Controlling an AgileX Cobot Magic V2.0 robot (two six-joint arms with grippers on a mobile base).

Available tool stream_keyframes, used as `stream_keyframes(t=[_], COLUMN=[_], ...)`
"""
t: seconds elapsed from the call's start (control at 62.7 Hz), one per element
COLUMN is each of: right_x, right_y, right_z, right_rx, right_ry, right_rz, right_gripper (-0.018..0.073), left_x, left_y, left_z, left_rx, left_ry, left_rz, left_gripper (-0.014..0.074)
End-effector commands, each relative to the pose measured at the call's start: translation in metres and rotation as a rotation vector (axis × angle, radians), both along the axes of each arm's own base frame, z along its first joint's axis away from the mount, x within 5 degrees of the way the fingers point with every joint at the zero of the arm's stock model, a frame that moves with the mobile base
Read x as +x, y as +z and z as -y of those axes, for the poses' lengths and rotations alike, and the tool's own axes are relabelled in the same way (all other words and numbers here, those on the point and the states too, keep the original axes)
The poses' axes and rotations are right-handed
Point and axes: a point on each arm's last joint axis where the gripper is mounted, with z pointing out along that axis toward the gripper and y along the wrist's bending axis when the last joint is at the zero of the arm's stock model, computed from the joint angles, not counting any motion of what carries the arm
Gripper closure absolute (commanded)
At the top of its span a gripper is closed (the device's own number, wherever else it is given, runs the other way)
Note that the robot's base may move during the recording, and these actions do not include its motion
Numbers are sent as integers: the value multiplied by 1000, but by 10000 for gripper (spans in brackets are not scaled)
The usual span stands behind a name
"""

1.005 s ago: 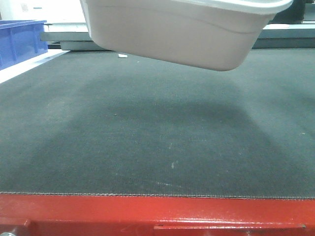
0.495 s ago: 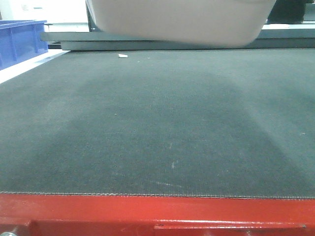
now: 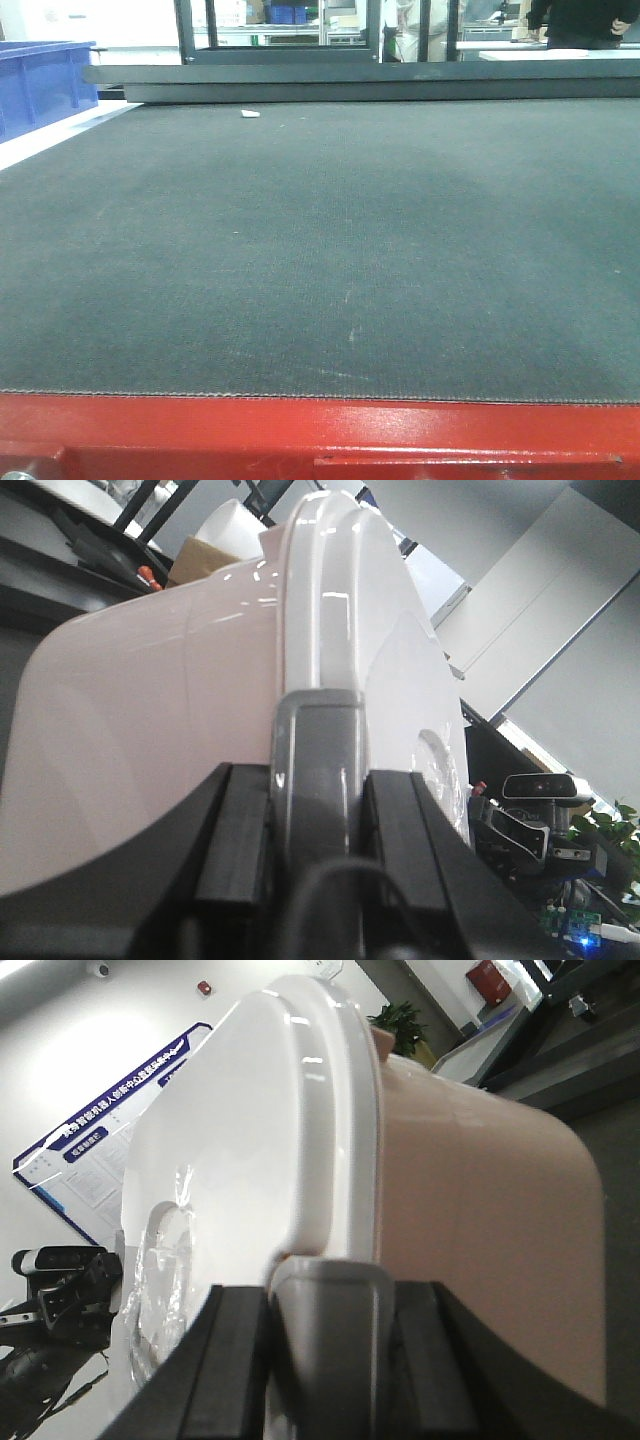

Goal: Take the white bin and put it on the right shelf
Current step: 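Hold the bin raised with both grippers while the base turns away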

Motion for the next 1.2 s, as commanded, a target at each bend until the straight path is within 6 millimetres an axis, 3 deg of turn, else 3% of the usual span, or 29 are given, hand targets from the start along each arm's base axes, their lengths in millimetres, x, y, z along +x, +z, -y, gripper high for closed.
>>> stream_keyframes(t=[0.0, 1.181], right_x=[-39, -34], right_y=[32, 32], right_z=[-26, -23], right_rx=[51, 52], right_ry=[319, 251], right_rz=[191, 174], right_gripper=[368, 368], left_x=[-48, -48], left_y=[32, 33], left_z=[17, 17], left_rx=[-8, -8], left_ry=[-266, -264], left_rz=[150, 151], left_gripper=[696, 696])
